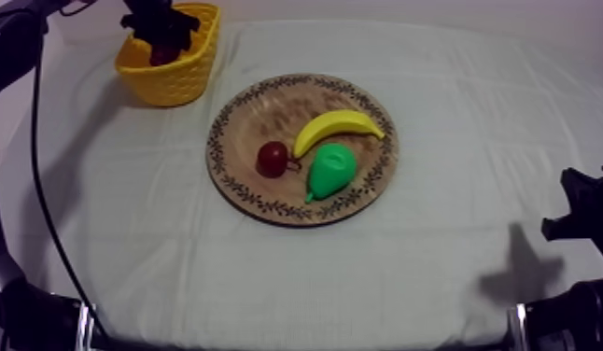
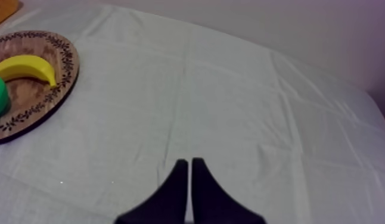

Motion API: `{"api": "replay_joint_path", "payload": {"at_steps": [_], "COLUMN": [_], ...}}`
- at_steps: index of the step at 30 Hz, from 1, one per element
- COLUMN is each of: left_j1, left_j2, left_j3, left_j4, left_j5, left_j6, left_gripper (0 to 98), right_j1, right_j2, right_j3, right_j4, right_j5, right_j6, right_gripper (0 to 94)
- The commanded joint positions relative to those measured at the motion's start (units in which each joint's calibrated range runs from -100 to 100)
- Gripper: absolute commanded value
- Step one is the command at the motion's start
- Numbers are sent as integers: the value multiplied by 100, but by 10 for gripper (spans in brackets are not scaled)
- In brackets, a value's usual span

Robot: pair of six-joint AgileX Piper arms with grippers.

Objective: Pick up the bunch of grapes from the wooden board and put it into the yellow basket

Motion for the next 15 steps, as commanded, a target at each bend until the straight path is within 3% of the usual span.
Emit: {"api": "replay_joint_path", "payload": {"at_steps": [1,4,10,15], "left_j1": [0,0,6,16], "left_j2": [3,-28,-190,-317], "left_j3": [3,117,519,730], "left_j4": [5,13,3,-10], "left_j5": [-22,-169,-513,-637], "left_j6": [5,10,109,144], "left_gripper": [368,417,711,870], "right_j1": [1,1,1,1], "right_j2": [-2,-2,-2,-2], "right_j3": [-1,-1,-1,-1], "right_j4": [1,1,1,1], "right_j5": [1,1,1,1], "right_j6": [1,1,1,1], "right_gripper": [5,5,5,5]}}
